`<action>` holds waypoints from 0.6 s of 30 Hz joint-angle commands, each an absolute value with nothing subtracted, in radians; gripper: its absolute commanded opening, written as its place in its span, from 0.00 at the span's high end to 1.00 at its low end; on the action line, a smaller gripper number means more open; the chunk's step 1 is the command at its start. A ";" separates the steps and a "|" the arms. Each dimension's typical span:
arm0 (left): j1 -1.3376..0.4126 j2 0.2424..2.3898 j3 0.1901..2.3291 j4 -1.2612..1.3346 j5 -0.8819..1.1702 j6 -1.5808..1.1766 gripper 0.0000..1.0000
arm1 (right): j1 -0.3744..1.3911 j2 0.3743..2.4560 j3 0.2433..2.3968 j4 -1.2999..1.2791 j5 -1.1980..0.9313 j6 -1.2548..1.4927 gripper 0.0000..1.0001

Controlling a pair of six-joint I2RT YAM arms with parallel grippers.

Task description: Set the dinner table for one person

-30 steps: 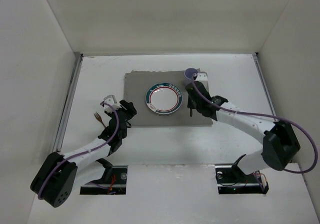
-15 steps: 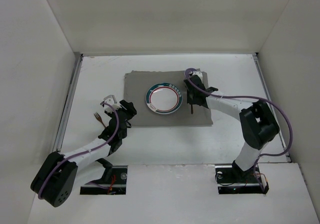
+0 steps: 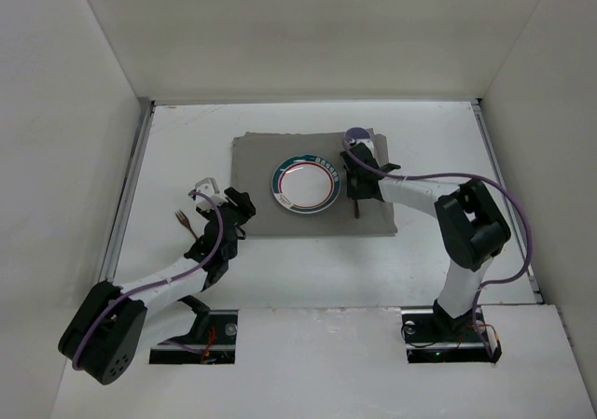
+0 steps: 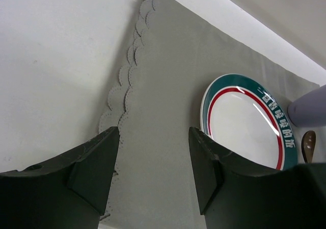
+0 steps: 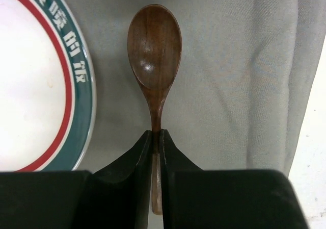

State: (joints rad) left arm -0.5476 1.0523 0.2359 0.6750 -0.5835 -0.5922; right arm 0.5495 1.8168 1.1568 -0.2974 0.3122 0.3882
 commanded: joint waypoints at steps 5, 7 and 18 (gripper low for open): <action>-0.541 1.045 0.242 0.699 -0.586 -0.603 0.46 | 0.541 1.830 1.193 -0.250 0.311 0.390 0.74; -0.541 1.052 0.244 0.699 -0.586 -0.603 0.46 | 0.539 1.824 1.190 -0.242 0.313 0.390 0.69; -0.553 1.035 0.252 0.699 -0.649 -0.523 0.46 | 0.585 1.562 1.082 -0.195 0.362 0.414 0.33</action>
